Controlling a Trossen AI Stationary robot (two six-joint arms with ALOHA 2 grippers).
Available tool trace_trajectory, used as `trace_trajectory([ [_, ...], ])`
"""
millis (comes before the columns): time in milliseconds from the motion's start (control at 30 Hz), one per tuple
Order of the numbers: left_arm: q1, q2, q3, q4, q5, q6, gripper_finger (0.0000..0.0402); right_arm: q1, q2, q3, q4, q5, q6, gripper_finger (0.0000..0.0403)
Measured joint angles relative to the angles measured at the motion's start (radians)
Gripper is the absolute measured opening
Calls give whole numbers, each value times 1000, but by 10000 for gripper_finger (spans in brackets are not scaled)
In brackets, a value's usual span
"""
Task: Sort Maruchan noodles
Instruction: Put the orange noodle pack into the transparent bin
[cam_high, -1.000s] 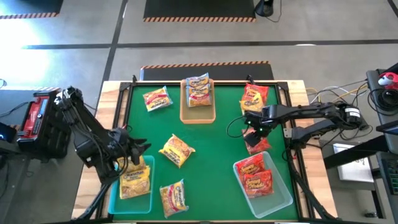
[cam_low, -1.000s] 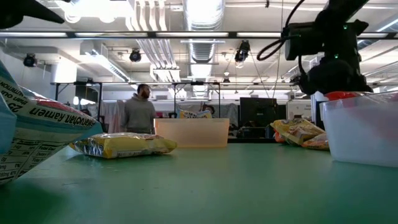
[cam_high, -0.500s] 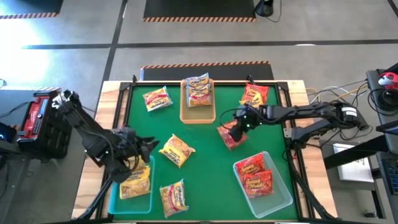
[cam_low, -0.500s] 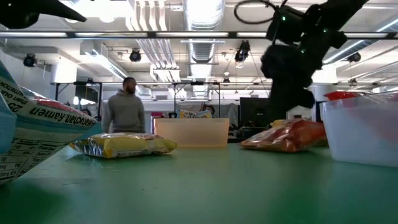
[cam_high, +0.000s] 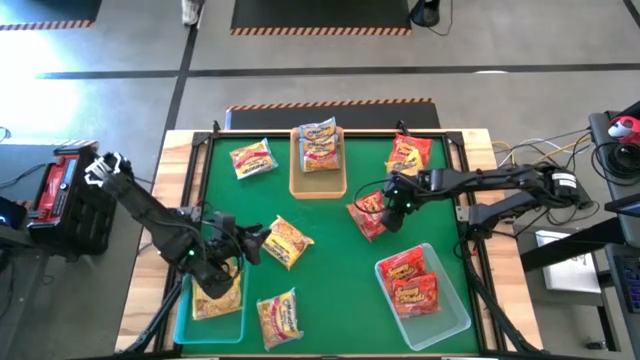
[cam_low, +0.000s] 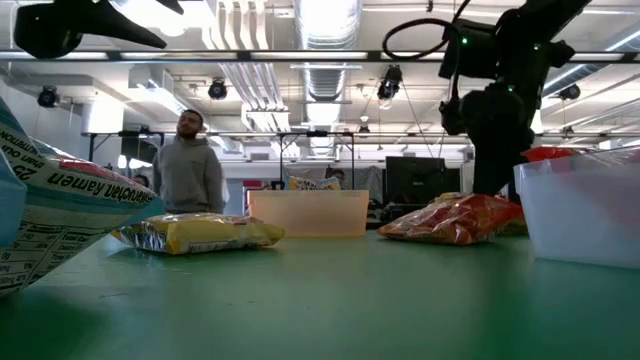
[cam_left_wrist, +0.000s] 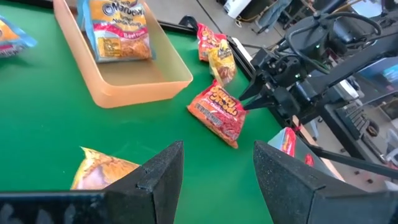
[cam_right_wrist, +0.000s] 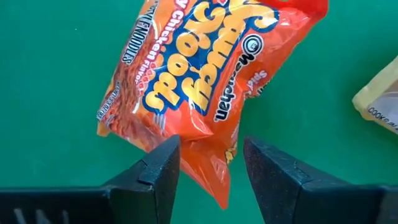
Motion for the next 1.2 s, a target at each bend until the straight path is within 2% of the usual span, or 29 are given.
trace_trajectory([
  [267, 28, 65, 0, 93, 28, 20, 176, 15, 74, 0, 34, -3, 0, 144],
  [533, 57, 106, 13, 115, 29, 24, 176, 44, 187, 3, 183, -22, -12, 142],
  [767, 70, 121, 13, 142, 30, 28, 176, 46, 191, 2, 179, -124, -100, 143],
  [933, 79, 121, 13, 142, 29, 28, 176, 43, 108, 1, 186, -106, -100, 141],
  [1033, 87, 121, 13, 145, 30, 28, 176, 43, 76, 1, 193, -53, -90, 139],
  [1200, 103, 121, 13, 154, 30, 34, 176, 43, 94, 1, 245, 29, -73, 130],
])
